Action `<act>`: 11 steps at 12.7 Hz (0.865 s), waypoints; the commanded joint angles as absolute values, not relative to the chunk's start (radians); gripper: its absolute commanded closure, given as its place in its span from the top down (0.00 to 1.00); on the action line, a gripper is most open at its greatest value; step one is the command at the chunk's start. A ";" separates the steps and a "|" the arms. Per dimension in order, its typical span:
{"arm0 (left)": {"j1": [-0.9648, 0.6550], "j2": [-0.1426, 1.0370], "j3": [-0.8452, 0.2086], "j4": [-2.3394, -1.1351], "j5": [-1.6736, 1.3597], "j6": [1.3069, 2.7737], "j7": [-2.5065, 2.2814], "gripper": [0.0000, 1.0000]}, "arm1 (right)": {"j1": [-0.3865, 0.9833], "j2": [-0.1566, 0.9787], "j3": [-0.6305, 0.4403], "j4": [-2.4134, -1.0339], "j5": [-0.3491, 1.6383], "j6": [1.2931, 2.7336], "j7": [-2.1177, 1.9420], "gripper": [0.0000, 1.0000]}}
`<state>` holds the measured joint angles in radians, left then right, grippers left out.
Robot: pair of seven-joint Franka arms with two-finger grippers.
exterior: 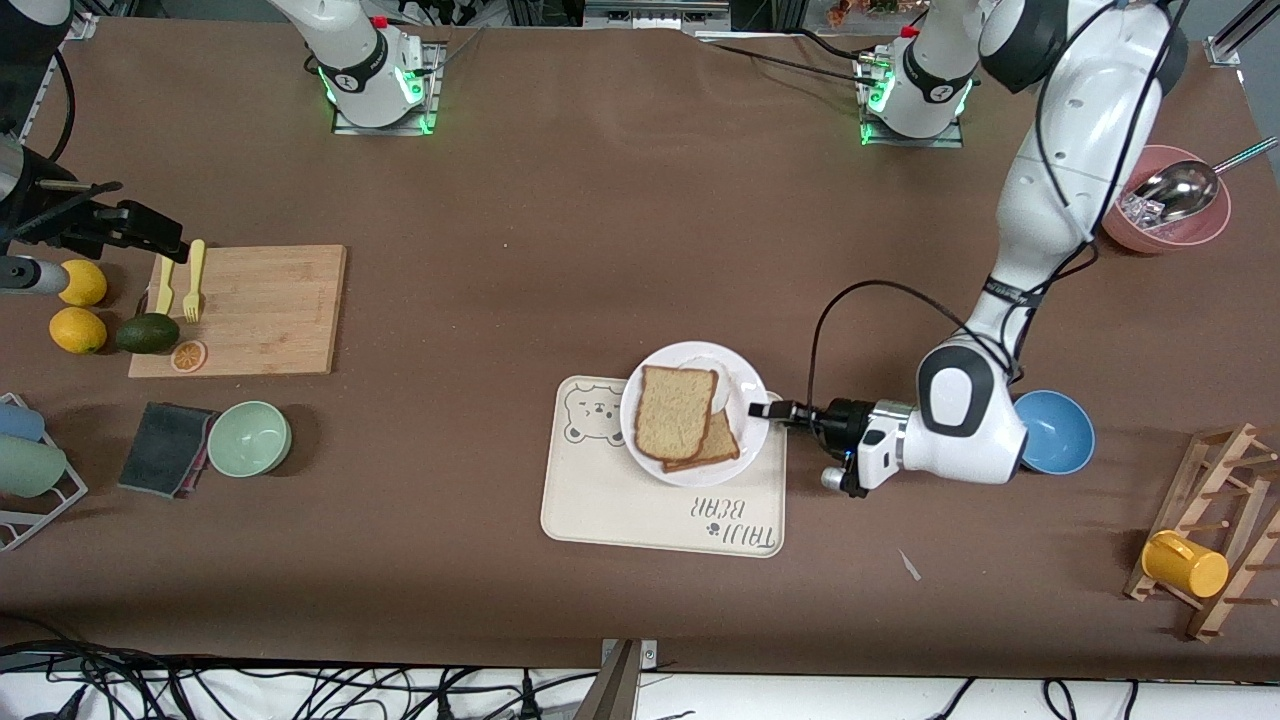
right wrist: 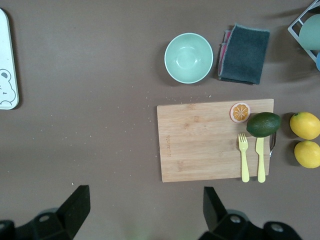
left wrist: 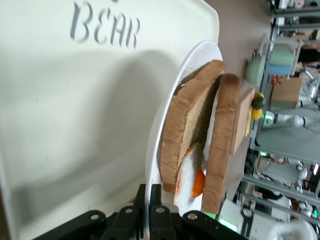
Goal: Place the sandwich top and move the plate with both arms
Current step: 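Lower the plate onto the TAIJI BEAR tray with the left gripper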
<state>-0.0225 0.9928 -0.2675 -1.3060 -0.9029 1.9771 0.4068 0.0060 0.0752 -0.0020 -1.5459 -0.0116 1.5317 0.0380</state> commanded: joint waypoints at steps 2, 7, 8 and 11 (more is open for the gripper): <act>-0.094 1.058 -0.265 -1.218 -1.015 2.092 0.360 0.00 | -0.002 0.077 0.003 -1.536 -0.020 1.523 0.023 1.00; -0.095 1.063 -0.264 -1.230 -1.014 2.092 0.373 0.00 | 0.002 0.077 0.003 -1.536 -0.020 1.522 0.021 1.00; -0.091 1.062 -0.265 -1.230 -1.011 2.091 0.370 0.00 | 0.002 0.077 0.003 -1.536 -0.020 1.522 0.021 1.00; -0.084 1.045 -0.264 -1.241 -1.002 2.080 0.368 0.89 | 0.002 0.077 0.003 -1.536 -0.021 1.520 0.021 1.00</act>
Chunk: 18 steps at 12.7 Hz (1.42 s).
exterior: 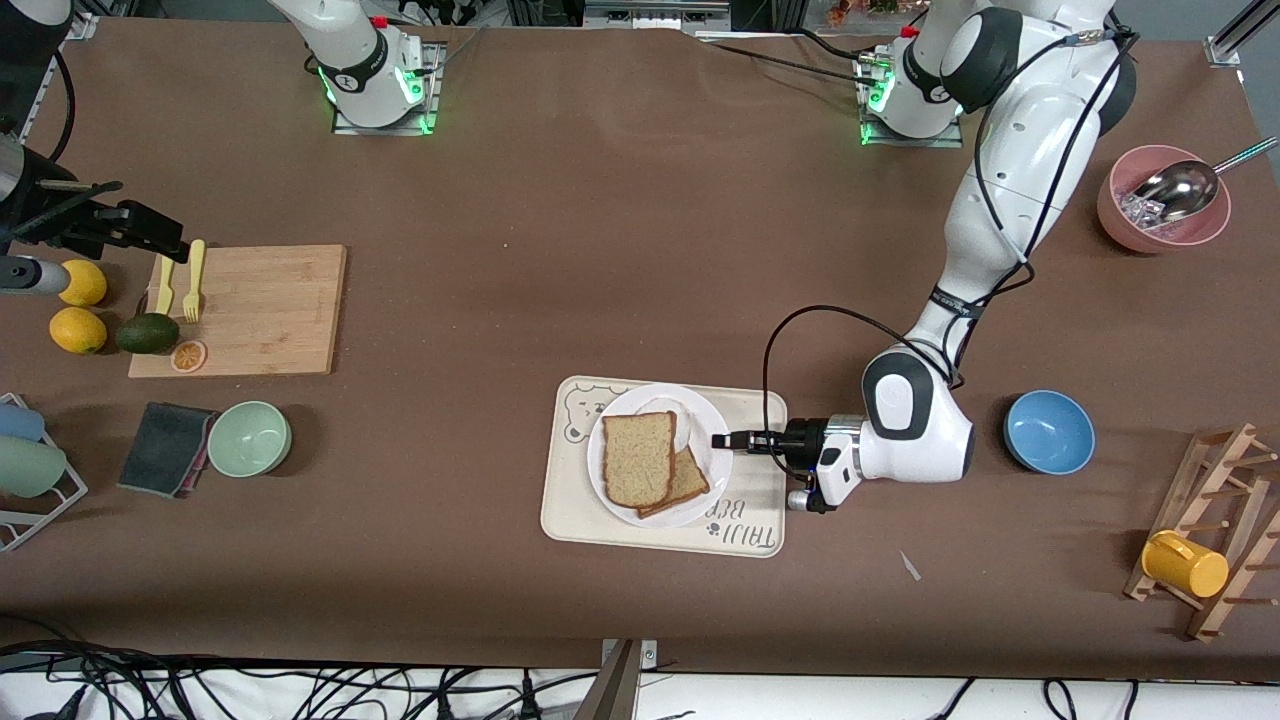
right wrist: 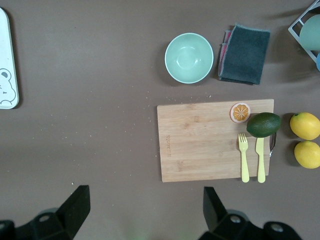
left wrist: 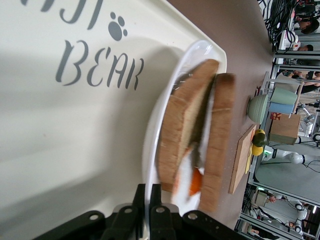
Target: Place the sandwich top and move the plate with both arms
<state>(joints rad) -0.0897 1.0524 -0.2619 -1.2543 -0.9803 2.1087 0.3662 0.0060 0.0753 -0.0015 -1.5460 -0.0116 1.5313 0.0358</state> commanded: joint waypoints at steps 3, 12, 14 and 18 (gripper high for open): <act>-0.075 1.019 -0.261 -1.244 -0.962 2.028 0.365 1.00 | 0.002 0.077 0.003 -1.536 -0.021 1.520 0.021 1.00; 0.058 0.878 -0.259 -1.233 -0.648 1.783 0.361 1.00 | 0.002 0.077 0.003 -1.536 -0.021 1.520 0.021 1.00; 0.089 0.826 -0.261 -1.233 -0.524 1.746 0.367 1.00 | 0.002 0.077 0.003 -1.536 -0.021 1.520 0.021 1.00; 0.101 0.659 -0.256 -1.239 -0.236 1.635 0.357 1.00 | 0.002 0.077 0.003 -1.536 -0.015 1.522 0.029 1.00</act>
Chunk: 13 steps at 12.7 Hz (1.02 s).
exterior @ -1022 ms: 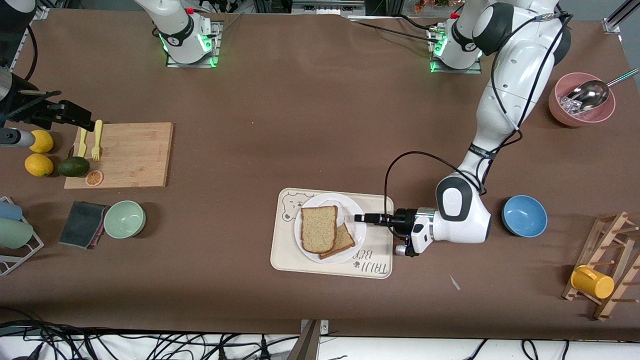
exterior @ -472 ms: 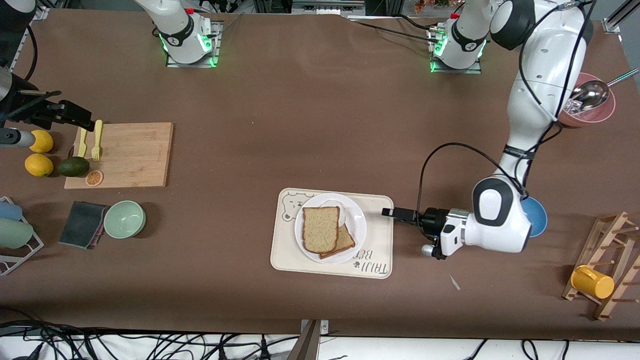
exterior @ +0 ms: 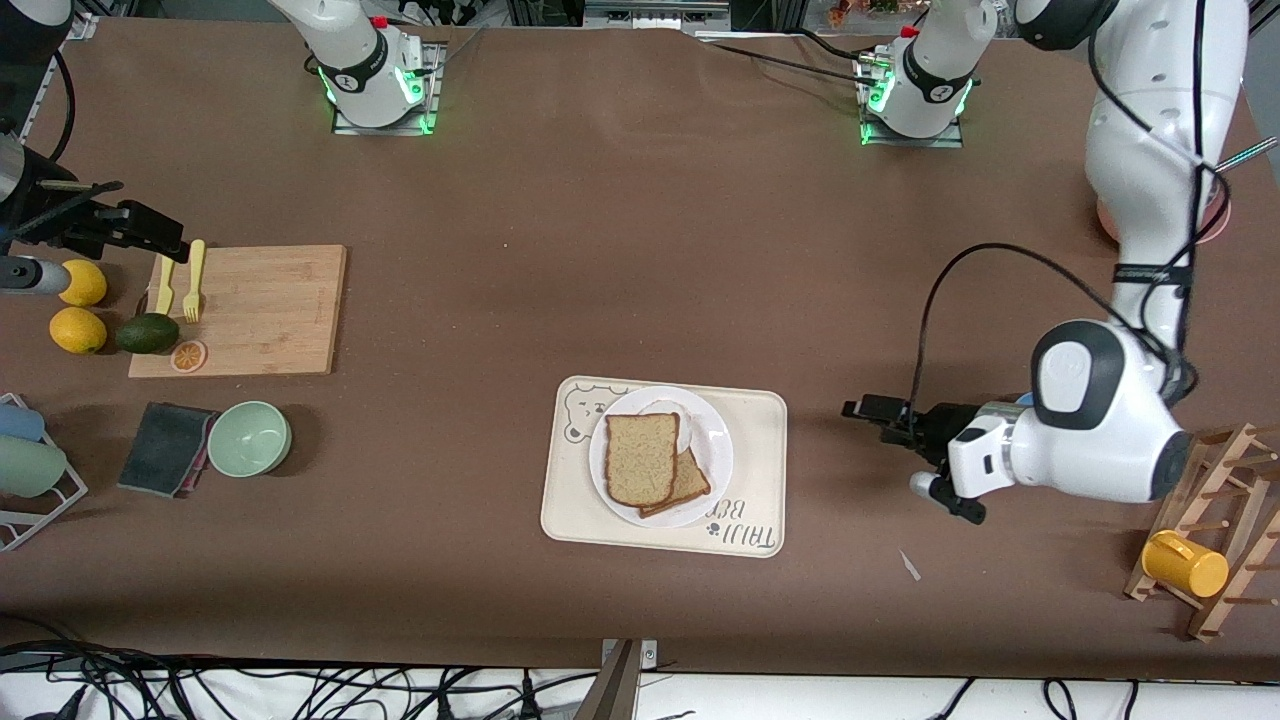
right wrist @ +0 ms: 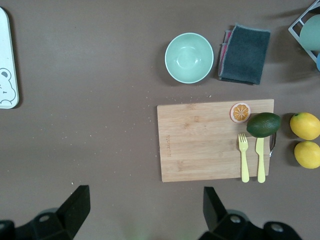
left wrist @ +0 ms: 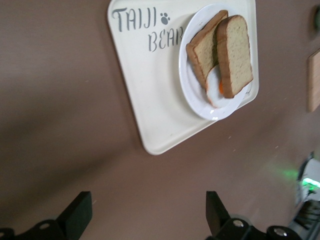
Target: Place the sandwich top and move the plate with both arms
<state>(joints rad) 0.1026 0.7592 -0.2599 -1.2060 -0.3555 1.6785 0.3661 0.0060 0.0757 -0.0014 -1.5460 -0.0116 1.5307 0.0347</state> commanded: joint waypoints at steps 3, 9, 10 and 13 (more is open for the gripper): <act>0.087 0.516 -0.271 -1.243 -0.016 1.536 0.244 1.00 | 0.002 0.078 0.003 -1.536 -0.014 1.522 0.037 1.00; 0.000 0.162 -0.197 -1.434 0.100 1.529 0.016 1.00 | 0.002 0.077 0.003 -1.536 -0.018 1.522 0.031 1.00; 0.000 0.108 -0.149 -1.478 0.044 1.531 -0.006 1.00 | 0.002 0.077 0.003 -1.536 -0.018 1.520 0.031 1.00; -0.002 -0.039 -0.061 -1.671 -0.054 1.639 0.008 1.00 | -0.002 0.077 0.002 -1.536 -0.018 1.520 0.031 1.00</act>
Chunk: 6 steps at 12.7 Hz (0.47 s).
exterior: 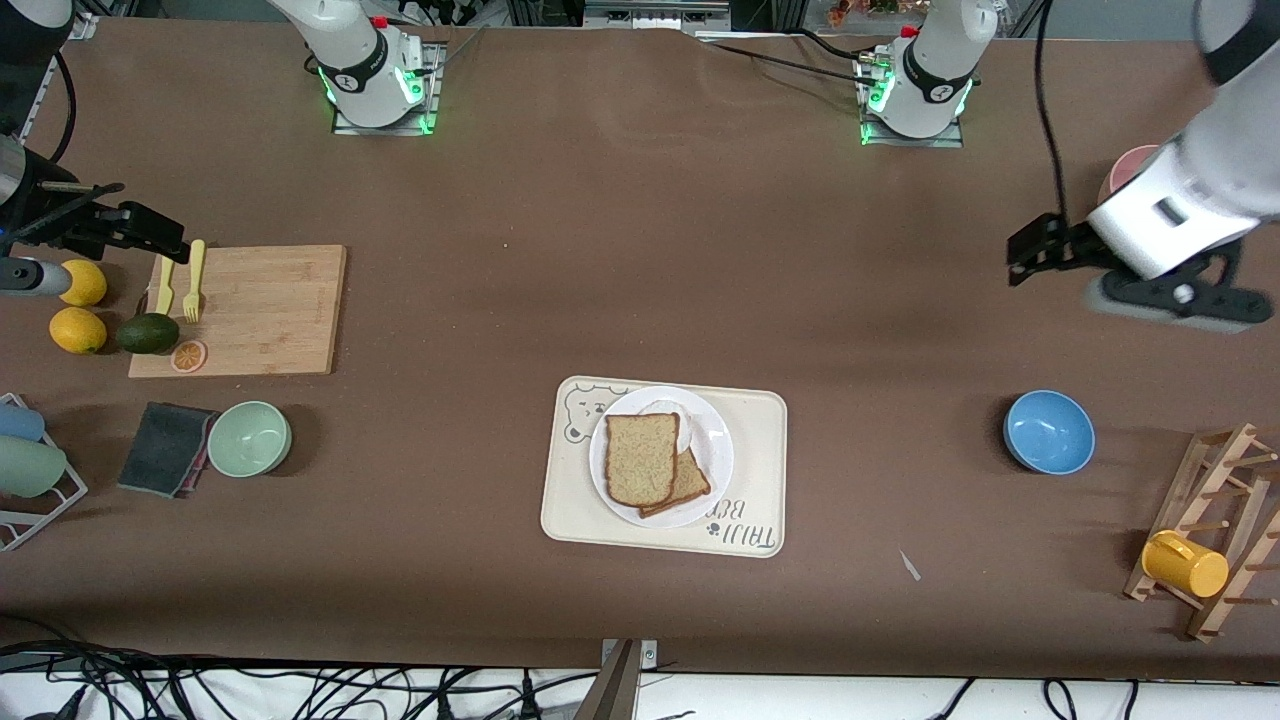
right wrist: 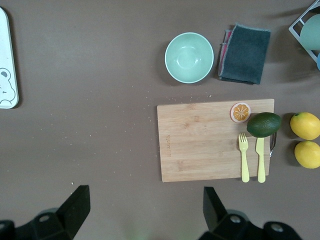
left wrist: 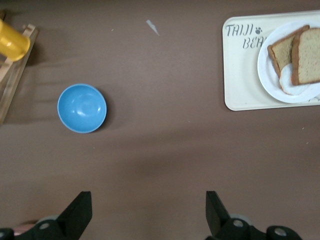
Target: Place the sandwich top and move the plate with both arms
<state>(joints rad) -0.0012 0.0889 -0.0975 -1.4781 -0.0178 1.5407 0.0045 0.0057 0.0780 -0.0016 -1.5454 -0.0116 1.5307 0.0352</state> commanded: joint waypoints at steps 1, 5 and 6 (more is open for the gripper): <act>-0.021 -0.064 -0.061 -1.716 -0.023 1.687 0.003 1.00 | -0.002 0.077 -0.002 -1.528 -0.018 1.520 0.031 1.00; -0.046 -0.064 -0.066 -1.729 0.007 1.683 -0.002 1.00 | 0.002 0.077 -0.002 -1.526 -0.018 1.522 0.031 1.00; -0.038 -0.063 -0.066 -1.726 0.000 1.678 -0.002 1.00 | 0.002 0.077 -0.002 -1.526 -0.018 1.522 0.031 1.00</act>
<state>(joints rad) -0.0502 -0.0412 -0.0715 -1.7022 0.0248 1.6651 -0.0008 0.0050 0.0779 -0.0030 -1.5429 -0.0116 1.5307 0.0352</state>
